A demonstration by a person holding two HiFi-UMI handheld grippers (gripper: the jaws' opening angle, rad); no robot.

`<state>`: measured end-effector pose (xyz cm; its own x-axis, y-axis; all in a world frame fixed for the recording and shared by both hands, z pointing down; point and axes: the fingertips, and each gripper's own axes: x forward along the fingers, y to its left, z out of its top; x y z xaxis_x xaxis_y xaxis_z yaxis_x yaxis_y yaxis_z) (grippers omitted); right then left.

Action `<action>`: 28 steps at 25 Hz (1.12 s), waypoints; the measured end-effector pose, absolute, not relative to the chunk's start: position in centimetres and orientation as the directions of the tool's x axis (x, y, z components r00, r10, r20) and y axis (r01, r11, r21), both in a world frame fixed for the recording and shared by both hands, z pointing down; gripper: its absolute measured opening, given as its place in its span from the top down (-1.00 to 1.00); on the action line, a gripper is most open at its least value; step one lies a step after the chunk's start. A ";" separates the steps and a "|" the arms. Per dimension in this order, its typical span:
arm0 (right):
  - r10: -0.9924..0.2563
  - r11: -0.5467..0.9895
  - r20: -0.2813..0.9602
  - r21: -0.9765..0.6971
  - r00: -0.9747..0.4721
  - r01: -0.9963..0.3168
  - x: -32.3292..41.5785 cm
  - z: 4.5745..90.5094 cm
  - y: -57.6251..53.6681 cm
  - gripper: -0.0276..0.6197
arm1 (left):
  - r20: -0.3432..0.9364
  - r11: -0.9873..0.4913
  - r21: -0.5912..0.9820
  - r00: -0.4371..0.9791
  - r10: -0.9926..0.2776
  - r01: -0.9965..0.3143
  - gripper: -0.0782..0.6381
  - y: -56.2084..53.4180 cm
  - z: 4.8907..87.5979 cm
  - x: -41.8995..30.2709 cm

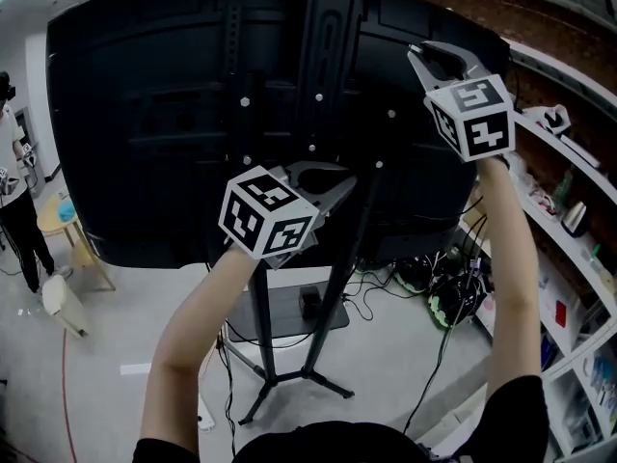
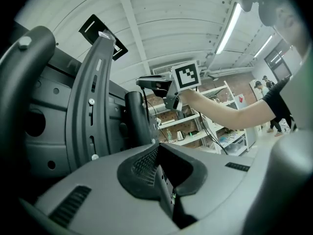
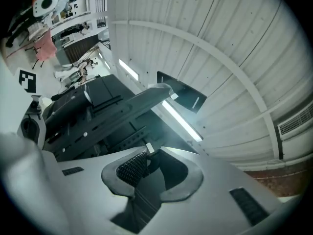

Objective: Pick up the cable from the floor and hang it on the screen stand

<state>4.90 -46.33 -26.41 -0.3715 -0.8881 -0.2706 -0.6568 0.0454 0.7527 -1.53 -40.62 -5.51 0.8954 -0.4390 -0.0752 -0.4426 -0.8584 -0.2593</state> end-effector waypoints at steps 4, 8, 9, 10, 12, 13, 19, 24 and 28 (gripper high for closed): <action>-0.894 0.050 -0.248 0.771 -0.372 -0.634 4.0 -27.4 -48.9 0.61 | -0.049 -0.852 -0.278 0.893 -0.448 -0.443 0.76 -41.1 -5.9 -1.5; -0.872 0.084 -0.235 0.791 -0.428 -0.606 0.6 -28.4 -49.6 0.61 | -0.041 -0.827 -0.303 0.874 -0.484 -0.473 0.76 -41.3 -6.7 -2.7; -0.863 0.093 -0.237 0.794 -0.446 -0.601 -0.3 -28.7 -49.4 0.61 | -0.044 -0.821 -0.305 0.869 -0.493 -0.482 0.76 -41.3 -6.9 -3.1; -0.854 0.100 -0.239 0.795 -0.462 -0.598 -1.3 -28.9 -49.1 0.61 | -0.047 -0.817 -0.306 0.864 -0.501 -0.490 0.76 -41.3 -7.1 -3.4; -0.841 0.103 -0.249 0.798 -0.481 -0.593 -2.7 -29.0 -48.5 0.61 | -0.053 -0.810 -0.303 0.858 -0.511 -0.502 0.76 -41.1 -7.1 -4.0; -0.834 0.102 -0.255 0.800 -0.489 -0.591 -3.1 -28.7 -48.1 0.61 | -0.055 -0.808 -0.303 0.856 -0.514 -0.504 0.76 -41.0 -6.9 -4.2; -0.812 0.114 -0.228 0.841 -0.537 -0.529 -5.9 -25.3 -45.9 0.61 | -0.057 -0.801 -0.304 0.849 -0.525 -0.516 0.76 -40.2 -5.7 -5.1; -0.792 0.125 -0.150 0.909 -0.592 -0.397 -9.7 -20.8 -43.6 0.61 | -0.074 -0.810 -0.274 0.851 -0.520 -0.518 0.76 -39.4 -5.1 -5.5; -0.796 0.090 -0.097 0.957 -0.597 -0.275 -12.0 -16.4 -42.0 0.61 | -0.065 -0.813 -0.269 0.852 -0.519 -0.516 0.76 -38.6 -4.2 -5.8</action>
<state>-11.98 -42.00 -16.42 -0.5974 -0.7961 -0.0970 -0.2749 0.0896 0.9573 -5.77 -38.65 -4.16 0.8523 -0.5190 -0.0654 -0.5159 -0.8133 -0.2692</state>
